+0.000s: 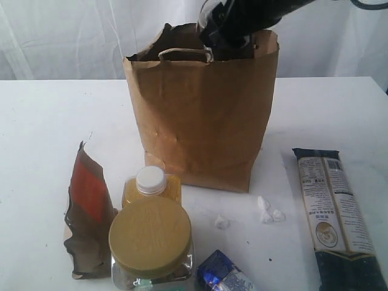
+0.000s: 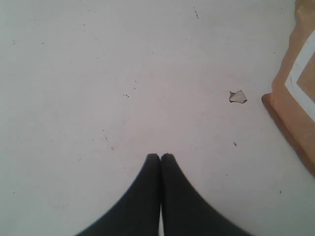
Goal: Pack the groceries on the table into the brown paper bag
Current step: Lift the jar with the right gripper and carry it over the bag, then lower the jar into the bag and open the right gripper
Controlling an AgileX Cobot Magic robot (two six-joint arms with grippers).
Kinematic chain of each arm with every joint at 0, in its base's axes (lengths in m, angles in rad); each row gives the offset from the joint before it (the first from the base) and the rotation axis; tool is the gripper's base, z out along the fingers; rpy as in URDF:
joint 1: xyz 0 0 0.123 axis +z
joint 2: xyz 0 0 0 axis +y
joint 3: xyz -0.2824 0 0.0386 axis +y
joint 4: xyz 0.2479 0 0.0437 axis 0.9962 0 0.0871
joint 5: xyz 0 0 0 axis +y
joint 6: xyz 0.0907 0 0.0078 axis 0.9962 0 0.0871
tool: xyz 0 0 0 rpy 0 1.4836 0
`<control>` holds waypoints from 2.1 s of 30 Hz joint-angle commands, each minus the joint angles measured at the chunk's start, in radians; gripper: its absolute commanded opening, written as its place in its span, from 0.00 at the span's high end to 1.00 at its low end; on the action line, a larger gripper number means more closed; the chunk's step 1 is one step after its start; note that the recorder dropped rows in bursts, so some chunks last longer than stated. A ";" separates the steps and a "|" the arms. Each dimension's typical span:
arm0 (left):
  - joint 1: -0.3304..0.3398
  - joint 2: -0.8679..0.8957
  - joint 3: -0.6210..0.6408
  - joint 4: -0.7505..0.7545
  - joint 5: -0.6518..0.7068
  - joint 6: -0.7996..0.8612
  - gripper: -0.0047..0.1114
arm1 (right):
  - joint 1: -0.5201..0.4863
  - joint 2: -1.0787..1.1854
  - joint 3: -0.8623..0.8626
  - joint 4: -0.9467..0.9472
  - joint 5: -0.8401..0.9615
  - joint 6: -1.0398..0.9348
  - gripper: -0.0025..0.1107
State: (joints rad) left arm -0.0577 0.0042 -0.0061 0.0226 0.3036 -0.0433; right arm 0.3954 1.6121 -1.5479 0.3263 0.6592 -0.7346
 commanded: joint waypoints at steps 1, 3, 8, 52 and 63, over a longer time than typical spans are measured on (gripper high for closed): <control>-0.004 -0.004 0.006 -0.008 0.002 -0.001 0.96 | -0.004 -0.014 -0.008 -0.147 -0.036 0.191 0.66; -0.004 -0.004 0.006 -0.008 0.002 -0.001 0.96 | -0.004 -0.014 -0.008 -0.147 -0.032 0.197 0.66; -0.004 -0.004 0.006 -0.008 0.002 -0.001 0.96 | -0.004 -0.014 -0.008 -0.145 -0.017 0.226 0.61; -0.004 -0.004 0.006 -0.008 0.002 -0.001 0.96 | -0.004 -0.209 -0.010 -0.142 0.080 0.287 0.30; -0.004 -0.004 0.006 -0.008 0.002 -0.001 0.96 | -0.008 -0.409 -0.010 -0.847 0.293 0.705 0.79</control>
State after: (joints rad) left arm -0.0577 0.0042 -0.0061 0.0202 0.3036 -0.0433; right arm 0.3934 1.2108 -1.5537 -0.3279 0.8740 -0.1526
